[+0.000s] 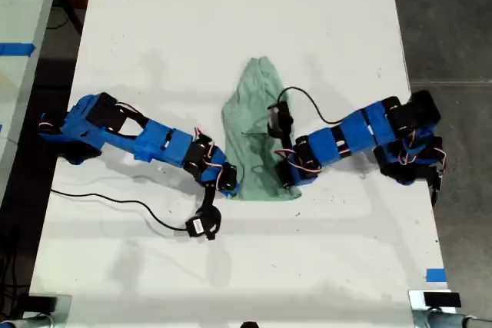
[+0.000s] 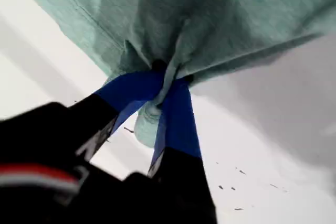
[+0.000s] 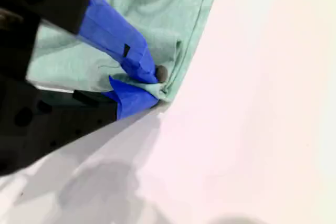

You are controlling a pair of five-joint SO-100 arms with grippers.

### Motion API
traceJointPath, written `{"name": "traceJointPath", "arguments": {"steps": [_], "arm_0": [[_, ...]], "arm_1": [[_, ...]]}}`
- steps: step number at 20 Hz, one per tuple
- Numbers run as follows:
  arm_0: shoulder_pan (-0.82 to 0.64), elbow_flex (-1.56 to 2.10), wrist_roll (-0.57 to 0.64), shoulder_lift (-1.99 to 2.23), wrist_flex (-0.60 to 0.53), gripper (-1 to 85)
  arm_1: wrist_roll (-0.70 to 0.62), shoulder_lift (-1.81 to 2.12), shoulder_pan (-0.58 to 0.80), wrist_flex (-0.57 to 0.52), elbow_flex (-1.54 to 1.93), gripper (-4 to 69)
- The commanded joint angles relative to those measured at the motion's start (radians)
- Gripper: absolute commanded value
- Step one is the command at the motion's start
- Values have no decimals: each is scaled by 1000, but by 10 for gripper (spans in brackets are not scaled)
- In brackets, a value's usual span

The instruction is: Fold t shirt

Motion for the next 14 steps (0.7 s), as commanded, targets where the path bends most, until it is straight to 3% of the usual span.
{"name": "traceJointPath", "arguments": {"steps": [1, 3, 6, 11, 12, 14], "arm_0": [[-17, -51, 8, 178, -23, -1], [-80, -44, 9, 308, 28, -1], [-244, -11, 26, 451, 94, -1], [-551, -9, 140, 456, 150, -1], [-591, -9, 181, 448, 144, 58], [-657, -9, 212, 437, 176, 137]], "arm_1": [[-101, -20, 2, 150, -313, -8], [-176, 28, 94, 268, -465, -8], [-273, 213, 322, 272, -405, -8], [-420, 262, 710, 439, -402, 5], [-453, 264, 770, 480, -403, 133], [-526, 318, 884, 511, -325, 507]]}}
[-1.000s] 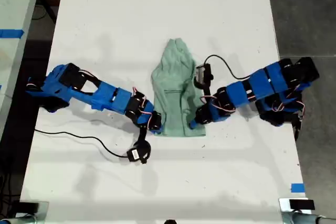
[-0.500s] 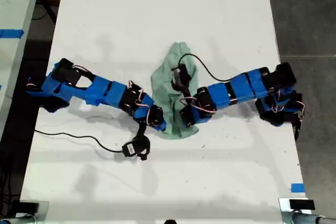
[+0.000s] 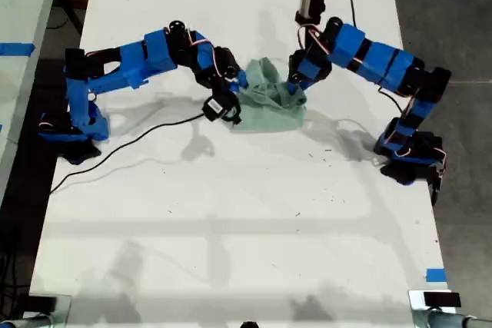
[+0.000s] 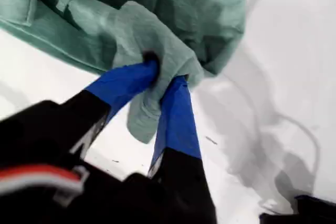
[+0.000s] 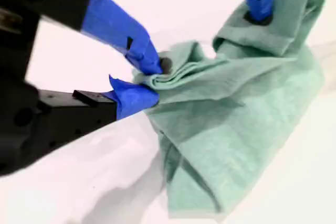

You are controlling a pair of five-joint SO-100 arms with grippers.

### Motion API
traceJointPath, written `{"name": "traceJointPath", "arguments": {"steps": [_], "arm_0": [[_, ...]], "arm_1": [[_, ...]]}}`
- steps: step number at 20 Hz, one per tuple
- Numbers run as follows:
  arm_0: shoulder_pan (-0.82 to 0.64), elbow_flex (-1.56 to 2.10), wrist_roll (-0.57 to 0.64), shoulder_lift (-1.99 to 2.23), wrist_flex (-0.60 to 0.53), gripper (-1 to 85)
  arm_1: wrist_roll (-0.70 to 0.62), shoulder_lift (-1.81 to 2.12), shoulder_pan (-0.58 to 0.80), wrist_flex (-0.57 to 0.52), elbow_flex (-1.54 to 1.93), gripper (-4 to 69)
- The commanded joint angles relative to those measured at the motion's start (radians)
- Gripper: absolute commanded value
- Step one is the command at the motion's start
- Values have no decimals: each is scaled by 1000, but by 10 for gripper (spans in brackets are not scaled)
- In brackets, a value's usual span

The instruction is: Fold t shirt

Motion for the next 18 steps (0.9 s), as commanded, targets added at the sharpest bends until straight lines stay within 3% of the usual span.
{"name": "traceJointPath", "arguments": {"steps": [1, 2, 5, 6, 8, 9, 10, 13, 14, 16, 18], "arm_0": [[-86, -17, 51, 41, 43, 144], [-107, -20, 67, 49, 61, 145], [-147, -28, 91, 101, 92, 134], [-158, -28, 100, 135, 95, 126], [-172, -28, 121, 227, 112, 104], [-175, -28, 149, 291, 120, 29], [-167, -26, 173, 368, 133, 1], [43, 72, 207, 695, 216, -1], [181, 250, 147, 865, 181, -1], [423, 784, -12, 1160, -32, -1], [523, 1238, -160, 1321, -170, 0]], "arm_1": [[-89, 163, 138, 32, 83, 547], [-104, 210, 163, 32, 121, 546], [-126, 319, 192, 32, 176, 375], [-141, 351, 202, 35, 176, 285], [-156, 433, 210, 38, 198, 232], [-158, 491, 202, 40, 227, 90], [-140, 558, 169, 40, 268, 15], [20, 861, -115, -3, 492, 15], [92, 1002, -262, -97, 632, 15], [184, 1236, -469, -310, 953, 15], [219, 1347, -534, -465, 1253, 15]]}}
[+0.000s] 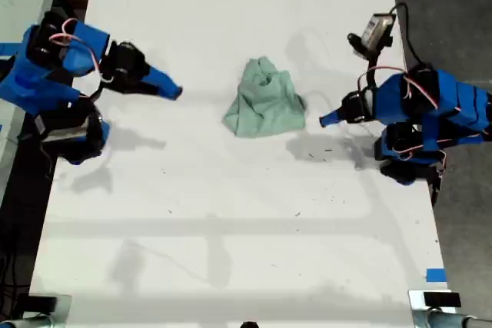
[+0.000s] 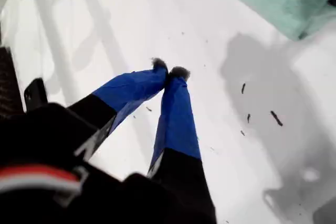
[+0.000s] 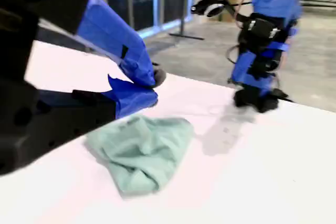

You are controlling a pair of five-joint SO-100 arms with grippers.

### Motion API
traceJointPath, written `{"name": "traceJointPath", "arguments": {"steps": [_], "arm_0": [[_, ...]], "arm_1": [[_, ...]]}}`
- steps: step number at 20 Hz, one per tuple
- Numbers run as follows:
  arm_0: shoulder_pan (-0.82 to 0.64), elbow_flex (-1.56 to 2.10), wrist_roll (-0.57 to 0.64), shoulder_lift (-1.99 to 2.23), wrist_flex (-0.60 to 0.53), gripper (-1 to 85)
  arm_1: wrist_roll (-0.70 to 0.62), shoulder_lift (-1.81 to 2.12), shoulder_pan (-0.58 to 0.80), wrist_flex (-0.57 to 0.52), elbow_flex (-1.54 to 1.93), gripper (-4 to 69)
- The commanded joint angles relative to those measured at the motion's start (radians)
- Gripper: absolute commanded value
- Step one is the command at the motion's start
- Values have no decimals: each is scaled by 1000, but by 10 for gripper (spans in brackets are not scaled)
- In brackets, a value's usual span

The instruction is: Fold t shirt

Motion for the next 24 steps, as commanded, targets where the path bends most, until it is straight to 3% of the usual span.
{"name": "traceJointPath", "arguments": {"steps": [1, 3, 6, 8, 11, 12, 14, 15, 16, 19, 20, 24], "arm_0": [[127, 672, -183, 233, -187, 0], [150, 960, -225, 471, -288, -1], [120, 1266, -238, 1111, -144, -1], [129, 1287, -235, 1104, -126, -1], [137, 1431, -206, 1109, -179, 3], [114, 1480, -207, 1103, -183, -1], [95, 1473, -155, 1101, -173, 72], [98, 1462, -104, 1101, -160, 122], [97, 1451, -86, 1101, -153, 131], [43, 1459, -58, 1101, -153, 132], [34, 1459, -58, 1101, -153, 132], [29, 1459, -58, 1101, -153, 132]], "arm_1": [[35, 181, -95, -256, 400, 14], [66, 387, -117, -310, 615, 14], [77, 670, -92, -172, 773, 14], [94, 675, -74, -190, 891, 26], [233, 675, -89, -97, 942, 61], [333, 675, -97, -97, 942, 88], [752, 675, -123, -91, 940, 113], [769, 675, -141, -92, 940, 116], [696, 675, -137, -92, 940, 121], [236, 675, -130, -91, 940, 124], [169, 675, -130, -91, 940, 120], [158, 675, -133, -91, 940, 120]]}}
